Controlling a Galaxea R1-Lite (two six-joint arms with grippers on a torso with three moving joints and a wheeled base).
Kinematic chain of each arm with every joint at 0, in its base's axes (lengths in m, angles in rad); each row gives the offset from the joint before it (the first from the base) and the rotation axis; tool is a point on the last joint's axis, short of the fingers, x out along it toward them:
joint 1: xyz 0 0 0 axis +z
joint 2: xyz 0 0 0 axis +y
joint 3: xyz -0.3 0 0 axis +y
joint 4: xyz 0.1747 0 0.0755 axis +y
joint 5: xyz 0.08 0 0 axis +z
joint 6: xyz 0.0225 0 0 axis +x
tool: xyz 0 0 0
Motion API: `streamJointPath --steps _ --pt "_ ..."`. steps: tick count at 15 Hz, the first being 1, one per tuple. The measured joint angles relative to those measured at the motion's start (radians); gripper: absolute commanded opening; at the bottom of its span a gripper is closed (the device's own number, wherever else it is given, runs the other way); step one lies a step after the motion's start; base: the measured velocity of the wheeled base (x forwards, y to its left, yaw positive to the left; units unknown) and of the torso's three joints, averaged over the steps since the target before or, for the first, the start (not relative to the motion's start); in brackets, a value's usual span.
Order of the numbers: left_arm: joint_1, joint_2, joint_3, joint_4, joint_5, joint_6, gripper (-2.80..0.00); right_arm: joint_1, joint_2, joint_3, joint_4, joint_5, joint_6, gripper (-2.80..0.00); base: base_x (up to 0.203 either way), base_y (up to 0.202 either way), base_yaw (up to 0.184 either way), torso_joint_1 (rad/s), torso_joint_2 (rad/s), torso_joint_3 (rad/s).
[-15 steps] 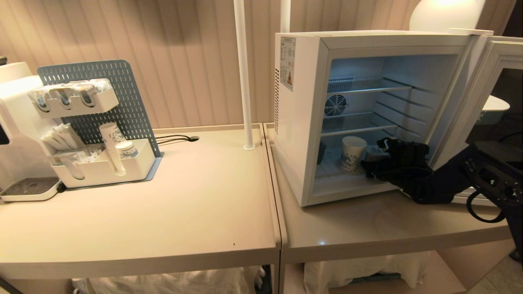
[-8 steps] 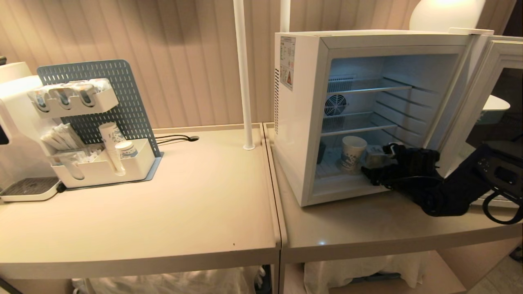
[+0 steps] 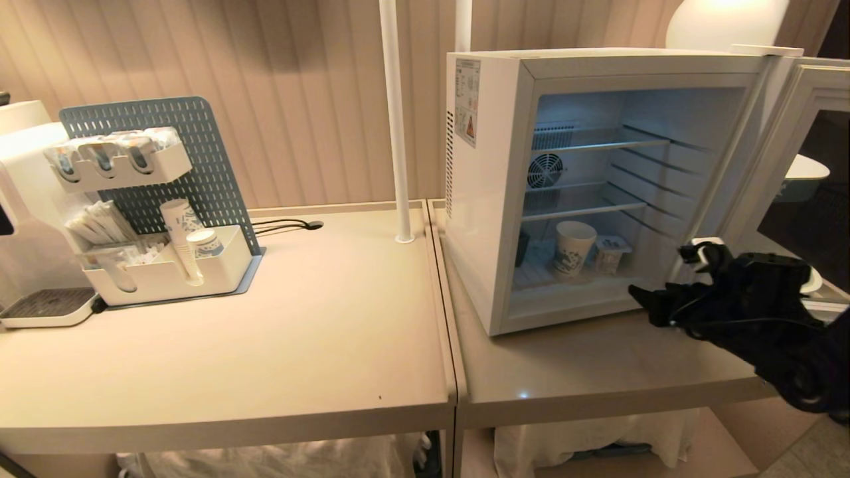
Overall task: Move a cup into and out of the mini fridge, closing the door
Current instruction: Close the freezer door
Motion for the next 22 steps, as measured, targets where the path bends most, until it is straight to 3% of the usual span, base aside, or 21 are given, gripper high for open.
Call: streamJointPath --steps 4,7,10,13,16,17,19,21,22 --pt "0.000 0.000 0.000 0.000 0.000 0.000 -2.80 0.004 -0.400 0.224 0.081 0.010 0.004 -2.80 0.000 0.000 0.000 0.000 0.00 0.000" --pt "0.000 0.000 0.000 0.000 0.000 0.000 -2.80 0.005 -0.785 0.288 0.298 0.036 0.020 -2.80 0.000 0.000 0.000 0.000 0.00 0.000" --pt "0.000 0.000 0.000 0.000 0.000 0.000 -2.80 0.004 -1.209 0.242 0.678 0.039 0.054 -2.80 0.000 0.000 0.000 0.000 0.00 0.000" --pt "0.000 0.000 0.000 0.000 0.000 0.000 -2.80 0.005 -1.566 0.172 1.100 -0.009 0.095 -2.80 0.000 0.000 0.000 0.000 0.00 0.000" --pt "0.000 0.000 0.000 0.000 0.000 0.000 -2.80 0.016 -1.836 0.160 1.359 -0.080 0.132 -2.80 0.000 0.000 0.000 0.000 0.00 0.000" --pt "0.000 0.000 0.000 0.000 0.000 0.001 -2.80 0.018 -1.881 0.194 1.363 -0.105 0.144 -2.80 0.000 0.000 0.000 0.000 0.00 0.000" --pt "0.000 0.000 0.000 0.000 0.000 0.000 -2.80 0.021 -1.934 0.351 1.242 -0.121 0.116 -2.80 0.000 0.000 0.000 0.000 0.00 0.000" --pt "0.000 0.000 0.000 0.000 0.000 0.000 -2.80 0.023 -1.958 0.498 1.075 -0.102 0.084 -2.80 0.000 0.000 0.000 0.000 0.00 0.000" --pt "0.000 0.000 0.000 0.000 0.000 0.000 -2.80 0.023 -1.964 0.523 1.057 -0.080 0.077 -2.80 0.000 0.000 0.000 0.000 0.00 0.000"
